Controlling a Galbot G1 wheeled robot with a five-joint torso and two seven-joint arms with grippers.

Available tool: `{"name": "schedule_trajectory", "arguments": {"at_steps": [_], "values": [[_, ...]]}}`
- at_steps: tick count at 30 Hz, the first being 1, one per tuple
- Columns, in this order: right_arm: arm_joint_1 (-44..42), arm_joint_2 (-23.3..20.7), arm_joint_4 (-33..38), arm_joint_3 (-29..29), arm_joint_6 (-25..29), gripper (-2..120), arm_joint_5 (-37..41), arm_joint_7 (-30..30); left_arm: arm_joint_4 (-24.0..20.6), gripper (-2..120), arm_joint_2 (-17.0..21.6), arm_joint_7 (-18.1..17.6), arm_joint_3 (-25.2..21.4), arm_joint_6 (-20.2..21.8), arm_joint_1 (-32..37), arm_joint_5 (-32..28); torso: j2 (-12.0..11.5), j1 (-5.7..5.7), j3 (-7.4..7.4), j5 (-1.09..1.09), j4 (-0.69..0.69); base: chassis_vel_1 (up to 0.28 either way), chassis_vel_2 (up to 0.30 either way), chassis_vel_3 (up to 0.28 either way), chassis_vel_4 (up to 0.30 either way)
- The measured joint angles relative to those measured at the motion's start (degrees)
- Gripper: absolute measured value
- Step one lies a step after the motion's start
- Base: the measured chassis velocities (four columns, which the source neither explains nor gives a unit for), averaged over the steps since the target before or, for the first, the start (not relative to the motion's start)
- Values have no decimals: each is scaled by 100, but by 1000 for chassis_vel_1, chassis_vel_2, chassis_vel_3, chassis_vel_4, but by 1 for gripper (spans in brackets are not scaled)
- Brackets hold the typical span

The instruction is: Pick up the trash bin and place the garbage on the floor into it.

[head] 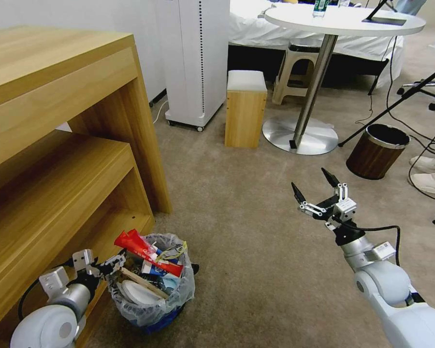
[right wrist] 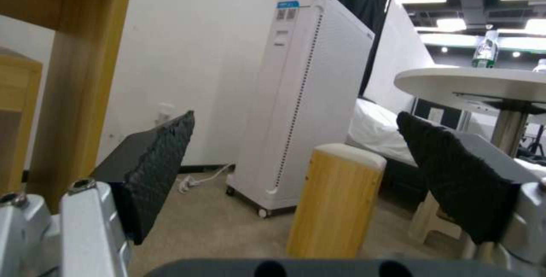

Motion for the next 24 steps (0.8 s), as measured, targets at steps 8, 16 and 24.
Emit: {"name": "schedule_trajectory", "arguments": {"at_steps": [8, 16, 24], "values": [[110, 9, -53, -16, -2, 86, -35, 41, -96, 100, -6, -18, -19, -86, -55, -11, 0, 0, 0, 0, 1, 0, 0, 0, 0], [95, 47, -59, -40, -10, 82, -106, 90, -543, 100, -79, -16, -18, -171, 138, 67, 0, 0, 0, 2, 0, 0, 0, 0, 0], [49, 81, -18, -26, -14, 79, -176, 121, -900, 100, -223, 60, -35, -289, 427, 246, 0, 0, 0, 1, 0, 0, 0, 0, 0]]}}
